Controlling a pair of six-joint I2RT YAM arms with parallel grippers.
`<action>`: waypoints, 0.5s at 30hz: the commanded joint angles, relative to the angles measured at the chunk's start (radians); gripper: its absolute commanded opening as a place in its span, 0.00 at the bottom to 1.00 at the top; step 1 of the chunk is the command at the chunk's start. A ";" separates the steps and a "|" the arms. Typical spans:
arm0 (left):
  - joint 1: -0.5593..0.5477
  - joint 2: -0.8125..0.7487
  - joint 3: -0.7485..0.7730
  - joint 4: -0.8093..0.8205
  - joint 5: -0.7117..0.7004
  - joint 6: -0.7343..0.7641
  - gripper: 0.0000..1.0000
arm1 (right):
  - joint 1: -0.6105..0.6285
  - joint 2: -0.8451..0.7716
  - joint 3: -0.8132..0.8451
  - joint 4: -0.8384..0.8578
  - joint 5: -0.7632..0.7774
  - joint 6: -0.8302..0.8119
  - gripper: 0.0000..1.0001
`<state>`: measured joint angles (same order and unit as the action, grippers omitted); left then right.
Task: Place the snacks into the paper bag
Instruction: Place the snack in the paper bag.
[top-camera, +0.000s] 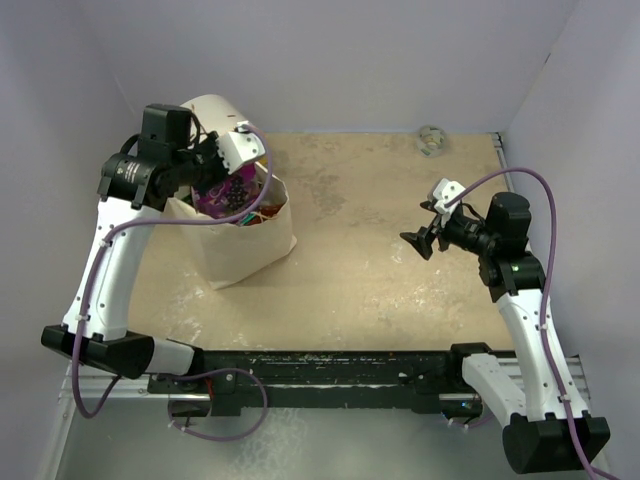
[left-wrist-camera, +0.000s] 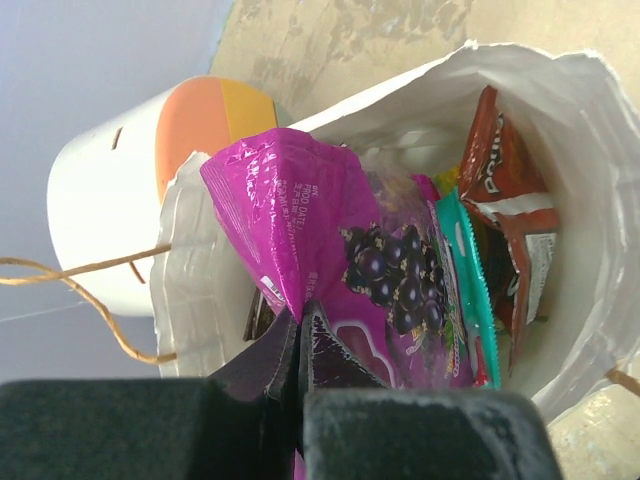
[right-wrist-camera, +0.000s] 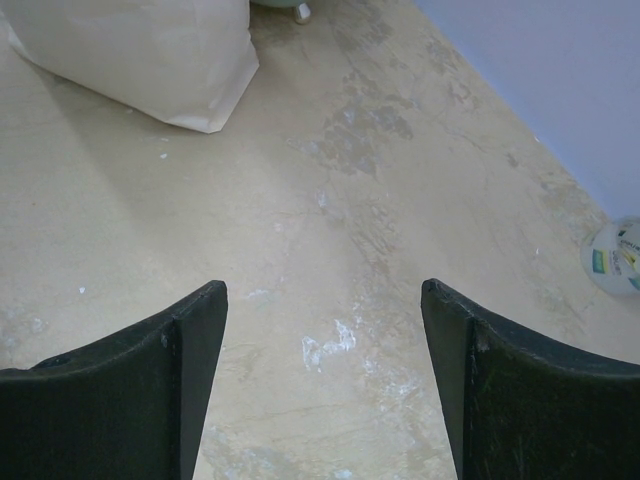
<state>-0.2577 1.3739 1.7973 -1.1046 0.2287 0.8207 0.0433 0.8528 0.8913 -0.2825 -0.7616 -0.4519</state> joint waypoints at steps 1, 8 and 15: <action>0.003 -0.002 0.066 0.028 0.078 -0.063 0.00 | -0.006 -0.004 -0.004 0.034 -0.031 0.002 0.81; 0.005 0.027 0.011 0.017 0.054 -0.122 0.00 | -0.006 0.000 -0.005 0.034 -0.031 0.002 0.81; 0.007 0.073 -0.060 0.019 -0.070 -0.149 0.00 | -0.006 0.002 -0.006 0.034 -0.030 -0.001 0.81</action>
<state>-0.2573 1.4353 1.7542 -1.1290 0.2314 0.7059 0.0433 0.8528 0.8909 -0.2825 -0.7734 -0.4522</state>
